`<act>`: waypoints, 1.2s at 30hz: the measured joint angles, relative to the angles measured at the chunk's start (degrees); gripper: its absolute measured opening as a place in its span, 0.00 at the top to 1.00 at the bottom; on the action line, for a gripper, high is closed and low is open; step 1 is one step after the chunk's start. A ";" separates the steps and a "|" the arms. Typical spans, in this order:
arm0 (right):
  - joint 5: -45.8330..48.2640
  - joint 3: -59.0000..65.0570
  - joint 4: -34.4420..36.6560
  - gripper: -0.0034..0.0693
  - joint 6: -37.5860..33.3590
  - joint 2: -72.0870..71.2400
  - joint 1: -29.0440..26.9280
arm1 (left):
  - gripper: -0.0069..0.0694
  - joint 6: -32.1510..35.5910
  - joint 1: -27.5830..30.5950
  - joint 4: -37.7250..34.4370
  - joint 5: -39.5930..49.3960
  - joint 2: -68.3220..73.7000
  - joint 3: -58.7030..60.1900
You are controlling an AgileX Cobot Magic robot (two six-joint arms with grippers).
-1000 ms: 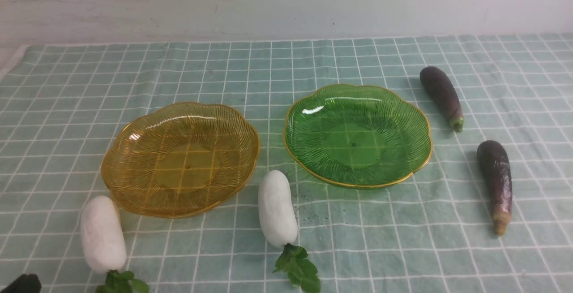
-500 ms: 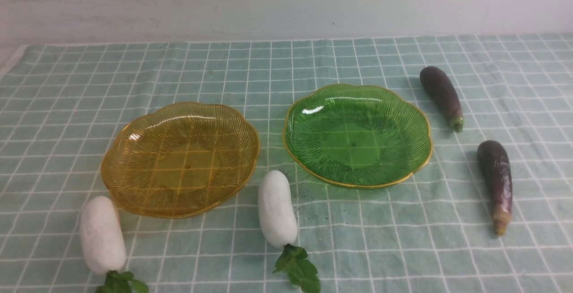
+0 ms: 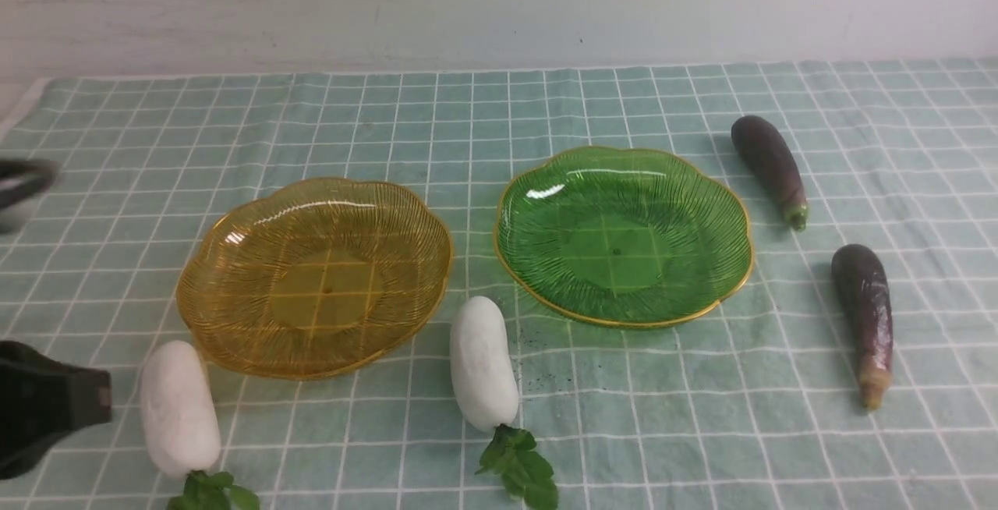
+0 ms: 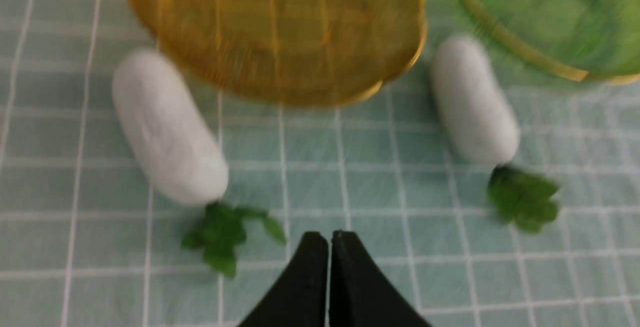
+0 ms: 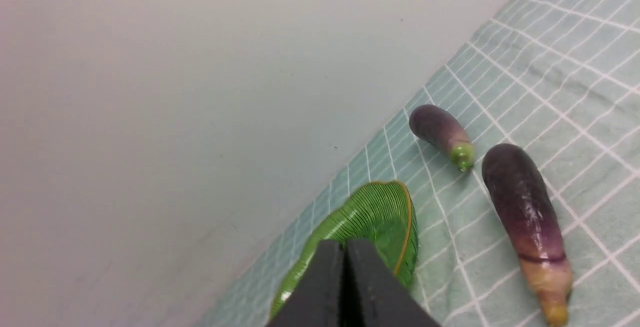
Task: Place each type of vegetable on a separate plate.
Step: Use the left arm to grab a radish and put it into the left plate
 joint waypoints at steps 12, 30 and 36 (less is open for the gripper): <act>10.99 -10.08 2.03 0.97 -13.44 2.37 0.00 | 0.90 0.27 8.17 1.30 -4.84 23.46 -2.95; 48.10 -46.21 -21.44 0.97 -19.60 53.21 0.00 | 0.20 10.36 8.53 -1.85 -13.28 38.31 -3.63; 48.15 -46.32 -20.24 0.97 -21.75 53.73 0.00 | 0.02 10.36 8.53 -1.85 -15.72 43.73 -3.70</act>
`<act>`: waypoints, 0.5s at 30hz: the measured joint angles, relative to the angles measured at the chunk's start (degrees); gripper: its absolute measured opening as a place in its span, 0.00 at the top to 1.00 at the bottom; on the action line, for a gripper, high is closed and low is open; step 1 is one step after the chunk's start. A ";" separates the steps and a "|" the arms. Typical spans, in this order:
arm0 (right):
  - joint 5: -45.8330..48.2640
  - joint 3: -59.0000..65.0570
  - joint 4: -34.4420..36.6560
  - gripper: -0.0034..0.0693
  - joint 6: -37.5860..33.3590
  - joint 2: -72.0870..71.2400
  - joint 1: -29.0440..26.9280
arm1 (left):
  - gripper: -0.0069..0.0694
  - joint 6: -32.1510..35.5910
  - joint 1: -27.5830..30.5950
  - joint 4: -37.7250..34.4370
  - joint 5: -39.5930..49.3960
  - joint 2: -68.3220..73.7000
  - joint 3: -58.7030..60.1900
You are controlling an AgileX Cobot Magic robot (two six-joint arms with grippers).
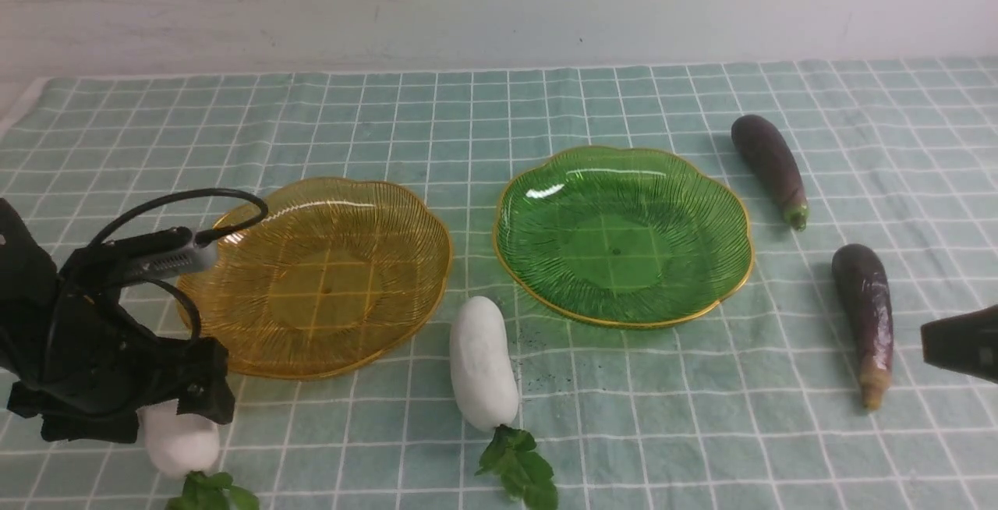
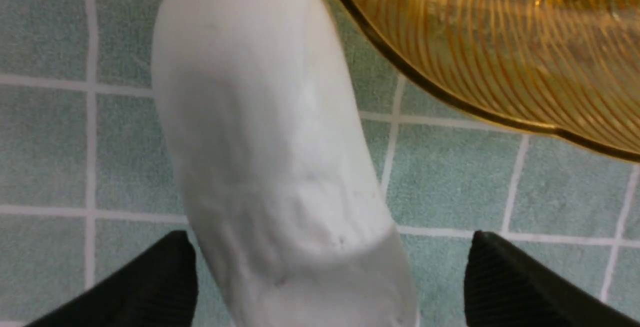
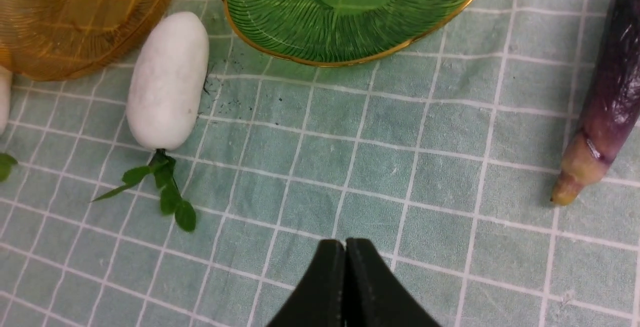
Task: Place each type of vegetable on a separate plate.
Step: Use the left arm to grab a radish and put it into the left plate
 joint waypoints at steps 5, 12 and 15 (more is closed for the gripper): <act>0.00 -0.01 0.16 0.97 -0.39 0.00 0.00 | 0.30 -2.72 0.00 0.53 1.38 3.04 -0.12; 0.00 -0.01 0.11 0.97 -1.35 0.00 0.00 | 0.31 -7.67 0.00 7.32 10.16 -2.34 -4.23; 0.00 -0.01 0.16 0.97 -1.45 0.00 0.00 | 0.31 -6.12 -0.48 5.56 12.46 -7.22 -8.72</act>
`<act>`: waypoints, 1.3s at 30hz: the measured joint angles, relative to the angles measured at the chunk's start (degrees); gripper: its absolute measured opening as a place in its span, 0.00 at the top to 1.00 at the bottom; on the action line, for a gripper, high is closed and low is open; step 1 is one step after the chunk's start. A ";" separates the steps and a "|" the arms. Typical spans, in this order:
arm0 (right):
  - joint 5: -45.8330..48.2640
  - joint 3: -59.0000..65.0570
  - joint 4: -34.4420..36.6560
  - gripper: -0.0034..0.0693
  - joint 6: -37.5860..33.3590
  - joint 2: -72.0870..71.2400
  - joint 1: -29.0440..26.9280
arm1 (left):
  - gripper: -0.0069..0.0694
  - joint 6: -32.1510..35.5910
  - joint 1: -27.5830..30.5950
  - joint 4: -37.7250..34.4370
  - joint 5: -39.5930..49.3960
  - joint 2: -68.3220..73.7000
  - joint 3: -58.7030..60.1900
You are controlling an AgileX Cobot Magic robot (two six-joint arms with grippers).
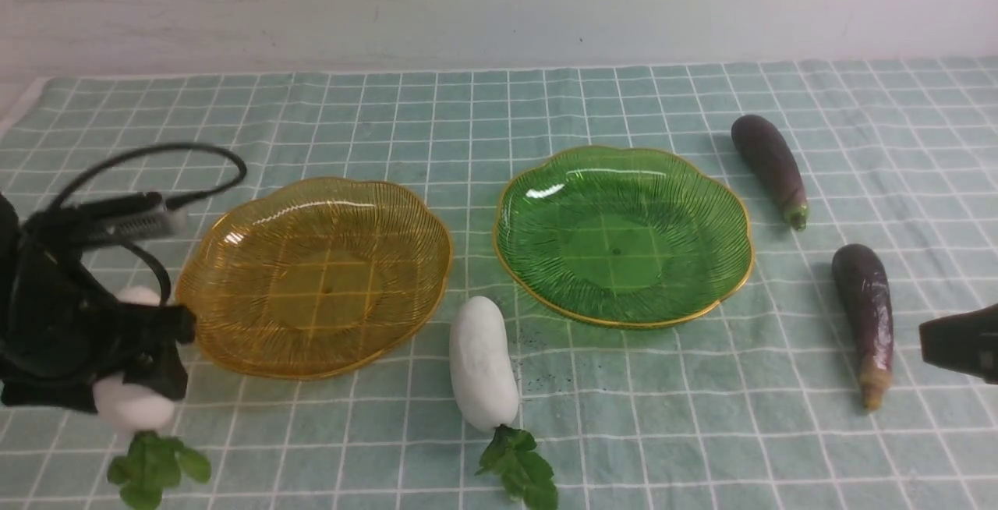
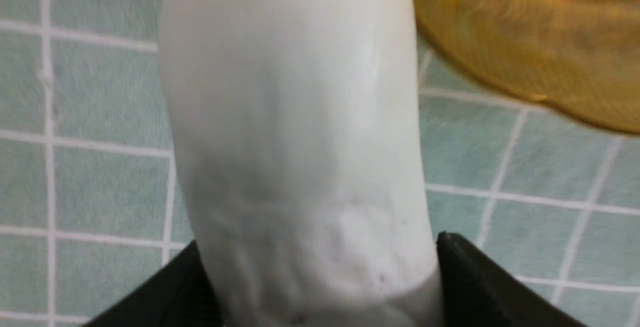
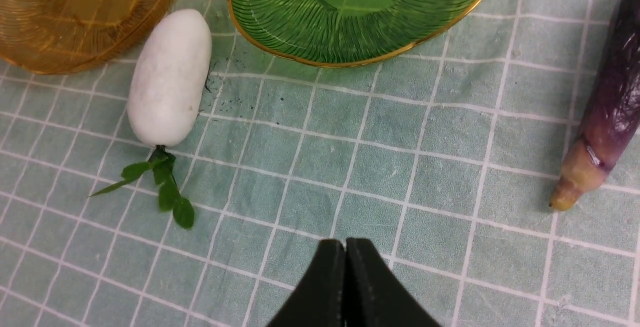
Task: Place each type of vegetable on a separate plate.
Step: Use the left arm to grab a radish and put it into the left plate
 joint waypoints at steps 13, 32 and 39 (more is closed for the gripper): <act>-2.63 0.00 0.57 0.97 0.00 0.00 0.00 | 0.31 5.90 -8.73 -6.21 -11.42 12.08 -13.13; -1.65 0.00 0.57 0.97 -0.36 0.00 0.00 | 0.34 0.52 -13.59 -3.19 4.80 18.44 -26.45; -1.36 0.00 0.57 0.97 -0.36 0.00 0.00 | 0.90 -0.66 -29.12 -4.88 8.34 18.87 -26.58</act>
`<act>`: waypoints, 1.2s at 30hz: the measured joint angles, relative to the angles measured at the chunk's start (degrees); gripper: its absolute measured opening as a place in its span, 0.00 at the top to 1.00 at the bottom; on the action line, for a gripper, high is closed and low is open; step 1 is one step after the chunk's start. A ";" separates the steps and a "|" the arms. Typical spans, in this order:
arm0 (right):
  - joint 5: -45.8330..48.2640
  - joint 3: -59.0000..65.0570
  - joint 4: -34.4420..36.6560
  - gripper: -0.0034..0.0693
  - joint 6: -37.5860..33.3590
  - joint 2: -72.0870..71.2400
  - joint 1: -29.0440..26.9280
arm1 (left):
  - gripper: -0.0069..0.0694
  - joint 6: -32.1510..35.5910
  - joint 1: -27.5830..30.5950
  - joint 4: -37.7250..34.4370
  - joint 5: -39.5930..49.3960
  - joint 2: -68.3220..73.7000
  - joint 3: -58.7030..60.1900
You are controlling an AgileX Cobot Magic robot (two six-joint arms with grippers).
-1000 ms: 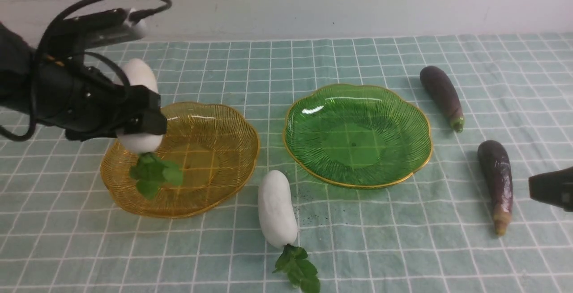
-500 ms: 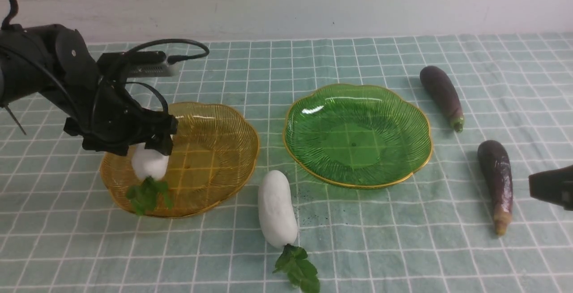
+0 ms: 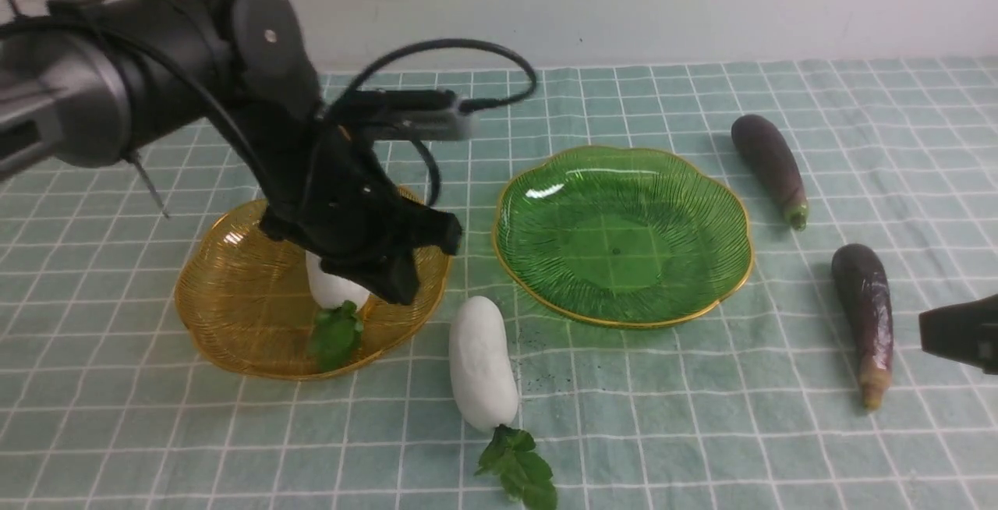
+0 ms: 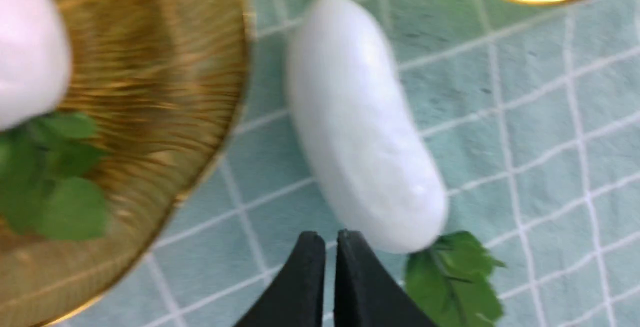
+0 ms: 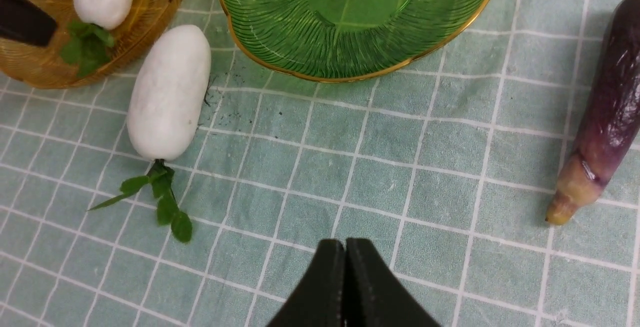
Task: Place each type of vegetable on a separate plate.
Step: Use the left arm to grab a radish and put it into the left plate
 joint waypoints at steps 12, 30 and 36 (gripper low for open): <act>0.05 0.00 0.00 0.97 -0.08 0.00 0.00 | 0.54 -10.59 -4.98 2.14 -3.40 6.60 0.00; 0.07 0.00 0.00 0.97 0.59 0.00 0.00 | 0.36 -15.68 -4.98 2.50 -2.73 14.02 -1.21; 0.90 -3.75 -4.04 0.97 5.90 2.33 0.00 | 0.35 -13.23 -4.68 5.90 2.80 8.73 -7.29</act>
